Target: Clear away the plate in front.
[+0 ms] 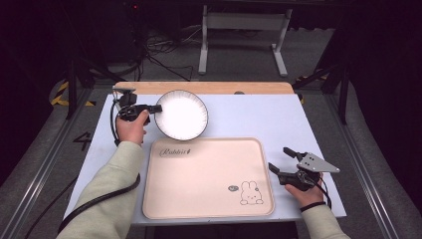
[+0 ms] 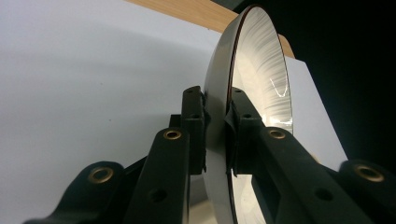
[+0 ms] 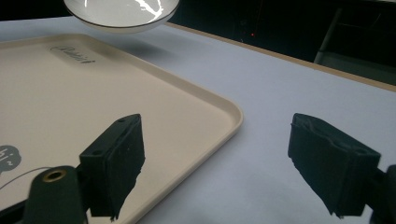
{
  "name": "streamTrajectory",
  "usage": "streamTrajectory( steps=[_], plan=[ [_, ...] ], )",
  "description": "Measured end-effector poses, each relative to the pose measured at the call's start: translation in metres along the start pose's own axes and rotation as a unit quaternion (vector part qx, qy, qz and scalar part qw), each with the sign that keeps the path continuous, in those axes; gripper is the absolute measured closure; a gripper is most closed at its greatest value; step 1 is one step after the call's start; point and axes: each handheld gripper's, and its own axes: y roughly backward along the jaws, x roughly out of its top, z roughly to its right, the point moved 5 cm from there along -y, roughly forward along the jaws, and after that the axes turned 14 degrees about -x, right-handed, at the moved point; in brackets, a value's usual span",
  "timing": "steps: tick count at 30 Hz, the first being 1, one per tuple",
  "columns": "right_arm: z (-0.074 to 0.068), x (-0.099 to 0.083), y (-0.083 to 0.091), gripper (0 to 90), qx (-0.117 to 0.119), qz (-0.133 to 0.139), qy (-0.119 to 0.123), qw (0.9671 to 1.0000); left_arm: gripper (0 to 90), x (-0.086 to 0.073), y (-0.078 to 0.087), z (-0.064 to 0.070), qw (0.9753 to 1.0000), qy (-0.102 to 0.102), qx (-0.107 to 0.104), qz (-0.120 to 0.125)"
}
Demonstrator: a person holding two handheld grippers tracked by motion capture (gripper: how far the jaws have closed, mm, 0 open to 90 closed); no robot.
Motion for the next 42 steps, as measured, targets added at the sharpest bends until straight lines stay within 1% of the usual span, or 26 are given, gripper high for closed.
streamTrajectory(
  steps=[2,6,8,12,14,15,17,18,21,22,24,28,30,32,33,34,37,39,40,42],
  plan=[
    [0.000,0.000,0.000,19.0,0.000,0.000,0.000,1.0000,79.9,-0.001,0.002,0.003,1.0000,-0.005,-0.006,-0.003],
    [0.000,0.000,0.000,19.0,0.000,-0.001,0.001,1.0000,79.8,-0.006,0.008,0.008,0.9999,-0.003,-0.015,-0.002],
    [0.000,0.000,0.000,19.0,-0.001,-0.001,0.003,1.0000,79.8,-0.010,0.011,0.010,0.9997,-0.008,-0.022,-0.003],
    [-0.001,0.000,0.000,19.0,-0.001,-0.002,0.003,1.0000,79.9,-0.017,0.017,0.015,0.9992,-0.005,-0.039,-0.004],
    [-0.001,0.000,0.000,19.0,-0.001,-0.001,0.004,1.0000,79.8,-0.020,0.018,0.019,0.9988,-0.009,-0.047,-0.003],
    [-0.001,0.000,0.000,19.0,-0.001,-0.001,0.004,1.0000,79.8,-0.020,0.018,0.019,0.9988,-0.009,-0.047,-0.003],
    [-0.001,0.000,0.000,19.0,-0.001,-0.001,0.005,1.0000,79.7,-0.026,0.021,0.025,0.9982,-0.023,-0.056,-0.002],
    [-0.001,0.000,0.000,19.0,-0.001,-0.001,0.005,1.0000,79.8,-0.026,0.021,0.025,0.9982,-0.023,-0.056,-0.002],
    [-0.001,0.000,0.000,19.0,-0.001,-0.002,0.005,1.0000,79.9,-0.031,0.024,0.032,0.9970,-0.031,-0.071,-0.006],
    [-0.001,0.000,0.000,19.1,-0.001,-0.002,0.005,1.0000,80.0,-0.034,0.024,0.036,0.9963,-0.031,-0.079,-0.009],
    [-0.001,0.000,0.000,19.1,-0.001,-0.002,0.005,1.0000,80.0,-0.037,0.025,0.041,0.9955,-0.033,-0.088,-0.012],
    [-0.001,0.000,0.000,19.1,-0.001,-0.002,0.006,1.0000,79.9,-0.043,0.026,0.052,0.9941,-0.049,-0.095,-0.015],
    [-0.001,0.000,0.000,19.1,-0.001,-0.003,0.006,1.0000,79.9,-0.047,0.026,0.056,0.9933,-0.048,-0.104,-0.015],
    [-0.001,0.000,0.000,19.1,-0.001,-0.003,0.006,1.0000,80.0,-0.048,0.026,0.057,0.9930,-0.051,-0.105,-0.015],
    [-0.001,0.000,0.000,19.1,-0.001,-0.003,0.006,1.0000,80.0,-0.053,0.026,0.060,0.9923,-0.048,-0.113,-0.015],
    [-0.001,0.000,0.000,19.1,-0.001,-0.003,0.006,1.0000,80.0,-0.053,0.026,0.060,0.9923,-0.048,-0.113,-0.015],
    [-0.001,0.000,0.000,19.1,-0.001,-0.002,0.006,1.0000,79.8,-0.061,0.024,0.062,0.9902,-0.039,-0.132,-0.021],
    [-0.001,0.000,0.000,19.1,-0.001,-0.002,0.006,1.0000,79.8,-0.063,0.023,0.062,0.9898,-0.037,-0.135,-0.024],
    [-0.001,0.000,0.000,19.1,-0.001,-0.002,0.006,1.0000,79.9,-0.066,0.022,0.062,0.9893,-0.032,-0.140,-0.026],
    [-0.001,0.000,0.000,19.1,-0.001,-0.002,0.006,1.0000,79.8,-0.070,0.021,0.063,0.9888,-0.035,-0.142,-0.030]
  ],
)
